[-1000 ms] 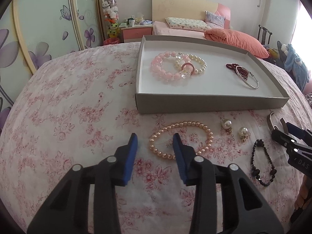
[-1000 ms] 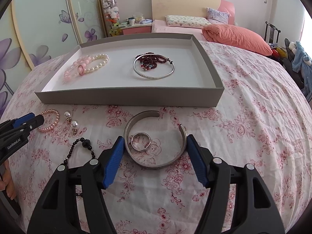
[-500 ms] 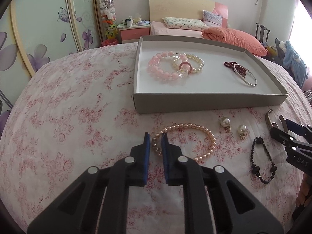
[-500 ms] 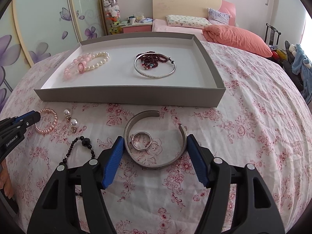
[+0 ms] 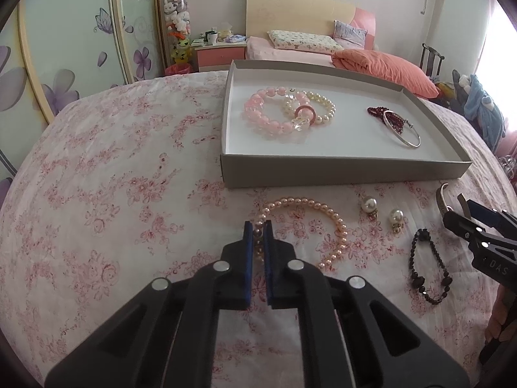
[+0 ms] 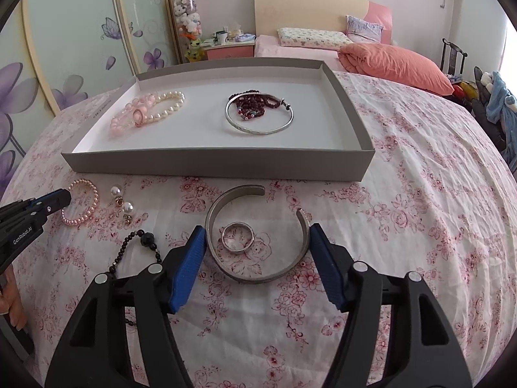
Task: Organize jewelry
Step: 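Grasp the pink pearl bracelet with the left tool while the right tool grasps the silver cuff bangle, then carry the pearl bracelet and cuff bangle into the grey tray and open both tools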
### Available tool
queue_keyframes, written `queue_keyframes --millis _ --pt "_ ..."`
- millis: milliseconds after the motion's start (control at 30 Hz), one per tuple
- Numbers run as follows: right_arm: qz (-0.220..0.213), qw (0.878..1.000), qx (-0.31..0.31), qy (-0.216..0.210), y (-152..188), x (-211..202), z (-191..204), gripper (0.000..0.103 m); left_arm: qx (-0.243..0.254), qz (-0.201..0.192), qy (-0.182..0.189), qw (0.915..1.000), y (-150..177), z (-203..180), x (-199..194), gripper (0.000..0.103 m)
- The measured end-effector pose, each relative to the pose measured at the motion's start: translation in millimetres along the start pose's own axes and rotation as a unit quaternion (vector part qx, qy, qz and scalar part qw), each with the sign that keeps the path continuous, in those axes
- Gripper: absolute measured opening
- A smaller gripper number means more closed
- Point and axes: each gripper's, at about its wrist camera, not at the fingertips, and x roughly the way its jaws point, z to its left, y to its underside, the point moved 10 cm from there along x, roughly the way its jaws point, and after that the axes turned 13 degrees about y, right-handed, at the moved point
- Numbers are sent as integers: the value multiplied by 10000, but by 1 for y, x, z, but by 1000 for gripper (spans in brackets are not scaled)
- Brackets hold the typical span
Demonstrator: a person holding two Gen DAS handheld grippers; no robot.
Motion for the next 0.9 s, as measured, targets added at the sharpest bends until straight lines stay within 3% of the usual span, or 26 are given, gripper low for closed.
queue_keyframes --millis 533,900 --pt "-553 9985 32 34 -9 -23 -5 65 -73 -733 499 9960 -16 -14 -42 7" --pt "-1132 9935 55 34 -21 -52 -5 65 -52 -1262 389 9912 -24 -25 -74 7"
